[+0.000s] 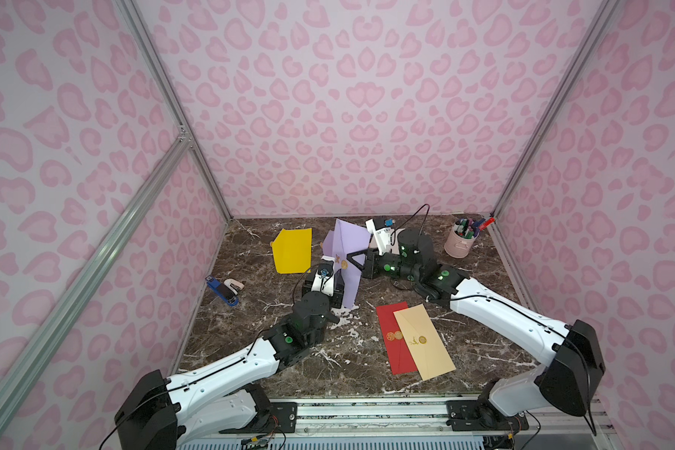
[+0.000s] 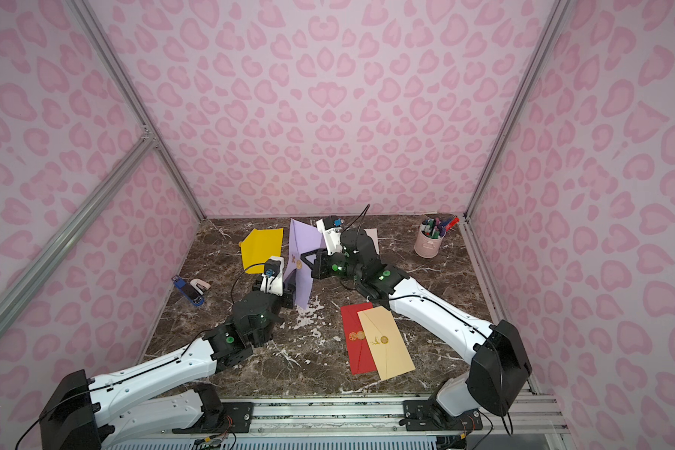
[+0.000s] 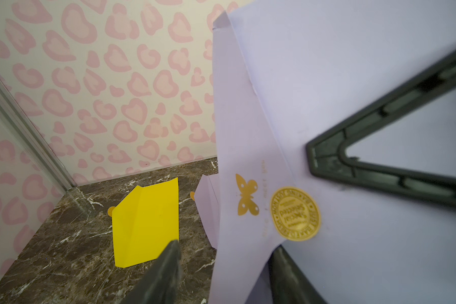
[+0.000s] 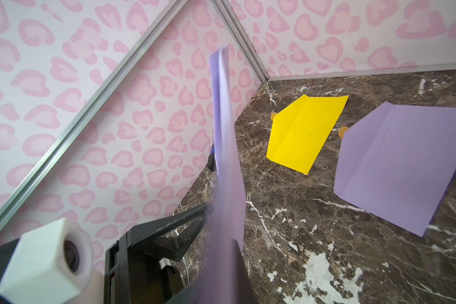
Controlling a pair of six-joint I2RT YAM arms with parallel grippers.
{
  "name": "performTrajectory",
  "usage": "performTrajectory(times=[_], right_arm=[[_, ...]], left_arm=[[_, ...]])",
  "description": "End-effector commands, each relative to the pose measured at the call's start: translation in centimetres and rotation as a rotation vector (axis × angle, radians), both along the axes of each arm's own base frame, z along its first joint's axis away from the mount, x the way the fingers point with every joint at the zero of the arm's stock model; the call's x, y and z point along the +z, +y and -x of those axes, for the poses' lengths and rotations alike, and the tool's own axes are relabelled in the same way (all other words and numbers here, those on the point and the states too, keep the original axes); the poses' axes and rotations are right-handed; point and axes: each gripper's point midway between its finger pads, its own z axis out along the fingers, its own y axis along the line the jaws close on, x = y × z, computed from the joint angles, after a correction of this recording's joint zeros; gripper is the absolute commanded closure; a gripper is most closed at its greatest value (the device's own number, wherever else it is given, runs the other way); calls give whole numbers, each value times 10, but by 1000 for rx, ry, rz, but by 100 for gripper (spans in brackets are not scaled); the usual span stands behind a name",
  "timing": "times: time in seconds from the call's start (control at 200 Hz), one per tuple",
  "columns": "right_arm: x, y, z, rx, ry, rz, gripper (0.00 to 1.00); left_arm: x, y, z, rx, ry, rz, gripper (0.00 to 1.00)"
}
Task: Open the envelope
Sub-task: Open the envelope flap on the envelope.
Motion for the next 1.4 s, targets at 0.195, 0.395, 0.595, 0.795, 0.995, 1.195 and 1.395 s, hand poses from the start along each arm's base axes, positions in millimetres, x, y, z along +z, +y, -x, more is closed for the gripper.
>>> performTrajectory(times=[0.195,0.395,0.595,0.795,0.995,1.195,1.395], right_arm=[[-12,2,11,49,49,25,100],[-12,1,11,49,49,28,100],[-12,2,13,50,48,24,100],[-12,2,13,51,48,26,100],[-12,2,13,51,48,25,100],[-11,2,14,55,46,25,100],[-11,2,14,54,46,24,100]], left_arm=[[15,6,-2,37,-43,62,44],[13,4,-3,36,-39,61,43],[14,4,-3,33,-38,58,43],[13,3,-3,34,-35,59,42],[13,3,-3,31,-35,57,42],[13,4,-3,35,-37,59,42],[14,5,-3,34,-39,59,42]])
